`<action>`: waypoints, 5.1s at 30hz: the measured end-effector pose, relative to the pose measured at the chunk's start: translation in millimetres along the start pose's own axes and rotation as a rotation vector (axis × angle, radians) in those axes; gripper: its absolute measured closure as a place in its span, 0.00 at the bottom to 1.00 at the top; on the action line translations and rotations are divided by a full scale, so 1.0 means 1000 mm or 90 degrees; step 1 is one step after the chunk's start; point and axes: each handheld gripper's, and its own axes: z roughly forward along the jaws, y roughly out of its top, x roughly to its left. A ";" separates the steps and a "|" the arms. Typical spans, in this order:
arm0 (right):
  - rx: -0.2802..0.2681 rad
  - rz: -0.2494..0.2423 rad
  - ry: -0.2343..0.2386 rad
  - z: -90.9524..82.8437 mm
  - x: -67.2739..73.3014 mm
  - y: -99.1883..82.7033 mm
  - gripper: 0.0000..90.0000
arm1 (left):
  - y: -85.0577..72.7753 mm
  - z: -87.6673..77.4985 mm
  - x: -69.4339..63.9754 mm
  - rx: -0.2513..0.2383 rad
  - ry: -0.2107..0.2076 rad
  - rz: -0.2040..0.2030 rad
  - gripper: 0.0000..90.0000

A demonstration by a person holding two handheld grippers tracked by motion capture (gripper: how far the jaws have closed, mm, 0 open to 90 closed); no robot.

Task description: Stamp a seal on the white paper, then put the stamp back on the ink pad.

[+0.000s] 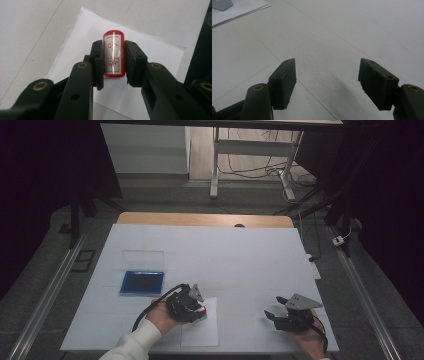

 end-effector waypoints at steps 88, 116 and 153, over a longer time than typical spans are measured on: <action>0.000 0.001 -0.003 -0.002 0.000 -0.001 0.34 | 0.000 -0.029 -0.002 -0.079 0.007 -0.028 0.78; -0.002 0.000 -0.004 -0.002 0.001 -0.001 0.34 | -0.011 -0.052 0.002 -0.132 -0.001 -0.039 0.78; -0.002 0.000 -0.014 -0.004 0.001 -0.001 0.34 | -0.070 -0.109 0.084 -0.168 0.127 -0.187 0.78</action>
